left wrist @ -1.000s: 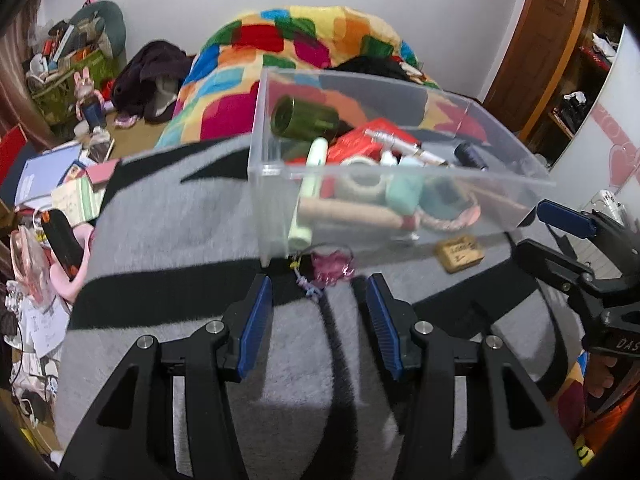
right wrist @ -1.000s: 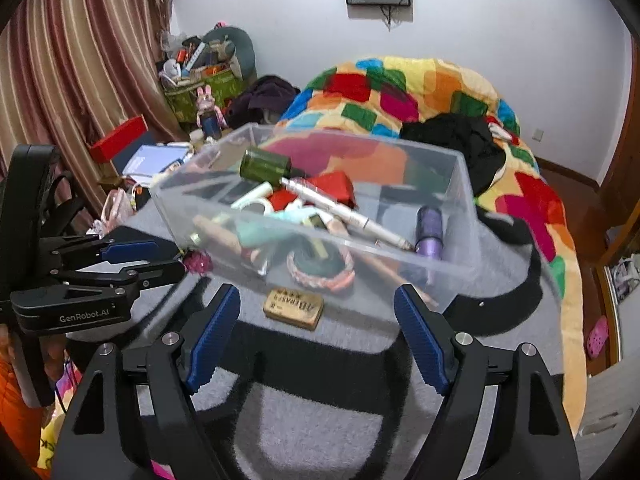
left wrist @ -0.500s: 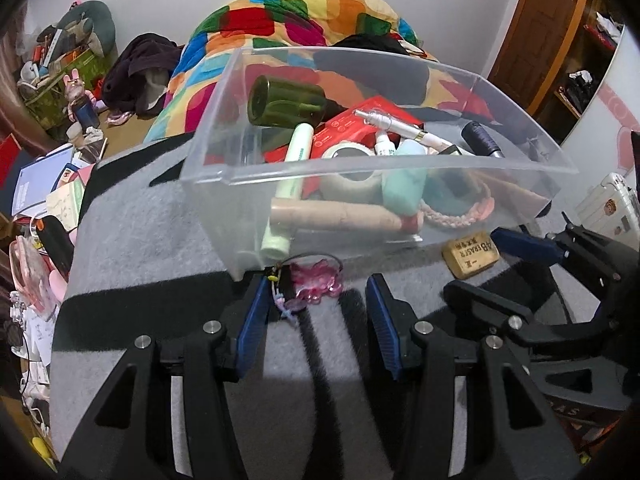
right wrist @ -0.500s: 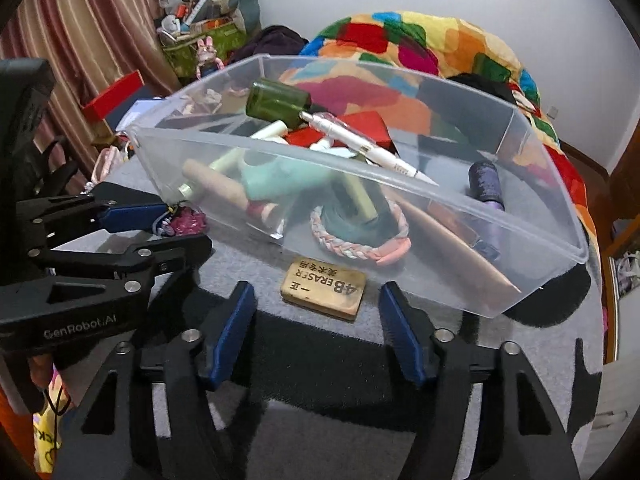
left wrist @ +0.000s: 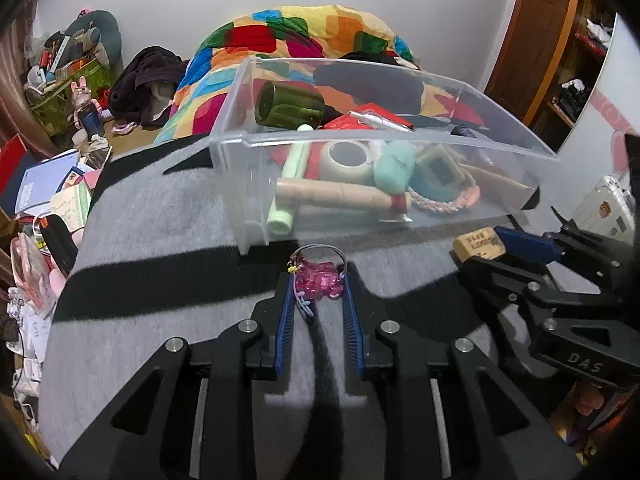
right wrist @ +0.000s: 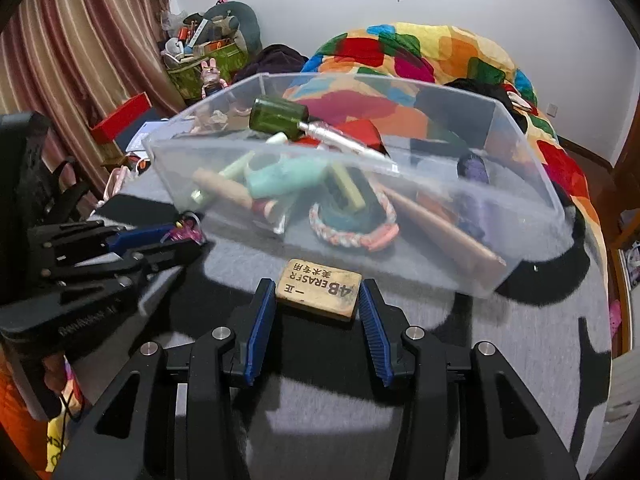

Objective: Organize objects
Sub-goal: 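Grasp pink keychain with left tool while right tool grasps AB eraser, then drop pink keychain into box with left tool while right tool drops eraser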

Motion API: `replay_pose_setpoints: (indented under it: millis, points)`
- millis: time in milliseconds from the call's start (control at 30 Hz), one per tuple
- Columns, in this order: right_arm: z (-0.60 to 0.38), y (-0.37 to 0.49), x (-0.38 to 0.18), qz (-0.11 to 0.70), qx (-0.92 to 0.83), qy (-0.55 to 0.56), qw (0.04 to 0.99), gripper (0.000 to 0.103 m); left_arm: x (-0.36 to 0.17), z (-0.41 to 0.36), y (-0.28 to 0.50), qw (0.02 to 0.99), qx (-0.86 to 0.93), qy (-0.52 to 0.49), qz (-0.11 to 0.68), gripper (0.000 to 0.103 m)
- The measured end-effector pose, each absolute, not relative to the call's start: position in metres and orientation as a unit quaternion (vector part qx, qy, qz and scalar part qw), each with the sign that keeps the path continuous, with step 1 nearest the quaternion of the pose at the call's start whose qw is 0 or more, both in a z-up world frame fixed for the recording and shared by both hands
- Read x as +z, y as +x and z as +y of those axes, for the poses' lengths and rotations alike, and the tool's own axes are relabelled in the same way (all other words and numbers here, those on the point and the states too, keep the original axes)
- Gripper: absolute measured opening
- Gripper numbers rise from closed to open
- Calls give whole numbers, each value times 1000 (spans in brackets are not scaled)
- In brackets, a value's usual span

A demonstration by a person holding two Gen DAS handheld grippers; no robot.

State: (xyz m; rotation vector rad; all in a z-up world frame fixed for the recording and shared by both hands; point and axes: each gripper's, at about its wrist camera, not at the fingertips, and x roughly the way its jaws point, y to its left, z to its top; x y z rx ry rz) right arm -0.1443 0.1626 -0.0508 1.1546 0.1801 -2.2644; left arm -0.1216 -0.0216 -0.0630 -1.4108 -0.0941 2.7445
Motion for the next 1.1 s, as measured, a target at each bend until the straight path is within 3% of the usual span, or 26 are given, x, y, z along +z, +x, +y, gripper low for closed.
replay_pose_setpoints:
  millis: [733,1100]
  points:
    - [197,-151,23,13,-893,351,283,39,19,-2,-112,60,931,-358,-50,24]
    - [192,-183,30,9,-901,345,263,39,40,0,-137,51,941,-331,-50,24]
